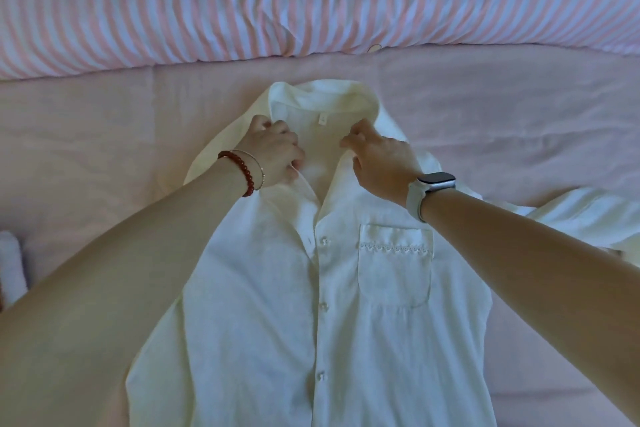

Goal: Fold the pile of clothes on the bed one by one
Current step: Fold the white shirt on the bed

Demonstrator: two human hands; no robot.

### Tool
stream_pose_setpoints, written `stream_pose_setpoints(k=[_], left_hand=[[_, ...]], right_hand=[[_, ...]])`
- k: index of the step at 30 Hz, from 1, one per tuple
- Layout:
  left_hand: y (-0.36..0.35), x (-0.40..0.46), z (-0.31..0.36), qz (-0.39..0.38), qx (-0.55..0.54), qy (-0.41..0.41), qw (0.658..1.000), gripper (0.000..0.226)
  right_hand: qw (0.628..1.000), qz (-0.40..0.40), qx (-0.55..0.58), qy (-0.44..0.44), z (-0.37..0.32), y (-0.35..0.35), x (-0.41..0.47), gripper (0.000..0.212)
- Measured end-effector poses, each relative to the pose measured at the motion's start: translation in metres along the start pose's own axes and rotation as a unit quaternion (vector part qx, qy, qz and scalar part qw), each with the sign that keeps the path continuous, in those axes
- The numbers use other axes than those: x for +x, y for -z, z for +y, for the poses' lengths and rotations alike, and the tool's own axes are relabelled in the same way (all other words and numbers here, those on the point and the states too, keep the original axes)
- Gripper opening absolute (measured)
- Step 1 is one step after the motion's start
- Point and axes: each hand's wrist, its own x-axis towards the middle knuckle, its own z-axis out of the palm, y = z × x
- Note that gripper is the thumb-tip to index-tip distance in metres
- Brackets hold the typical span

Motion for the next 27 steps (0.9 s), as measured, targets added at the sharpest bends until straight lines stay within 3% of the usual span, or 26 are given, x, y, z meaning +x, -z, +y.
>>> stream_pose_setpoints(k=[4,8,11,14,18,21,24,27], left_hand=[[-0.006,0.001,-0.006,0.096,-0.016,0.042,0.994,0.022],[-0.017,-0.016,0.006,0.257,-0.075,0.097,0.959,0.027],[-0.036,-0.046,0.035,0.302,-0.129,0.117,0.937,0.029],[-0.061,-0.073,0.065,0.284,-0.245,0.165,0.912,0.03],[-0.076,-0.086,0.087,0.223,-0.411,0.287,0.836,0.054],[-0.073,-0.087,0.087,0.23,-0.49,0.316,0.779,0.038],[-0.065,-0.085,0.09,0.177,-0.554,0.342,0.738,0.022],[-0.06,-0.084,0.1,0.136,-0.584,0.338,0.726,0.028]], right_hand=[[0.99,-0.095,-0.013,0.106,-0.006,-0.008,-0.005,0.039],[0.99,-0.11,-0.011,0.092,-0.011,-0.015,-0.004,0.022],[0.992,-0.087,0.026,0.092,-0.017,-0.015,-0.005,0.018],[0.993,-0.028,0.069,0.093,-0.024,-0.014,-0.005,0.021],[0.987,0.063,0.13,0.069,-0.036,-0.011,0.005,0.019],[0.978,0.062,0.198,0.029,-0.043,-0.014,0.013,0.03],[0.97,0.025,0.239,0.024,-0.047,-0.024,0.004,0.048],[0.963,0.106,0.247,0.007,-0.048,-0.034,-0.028,0.045]])
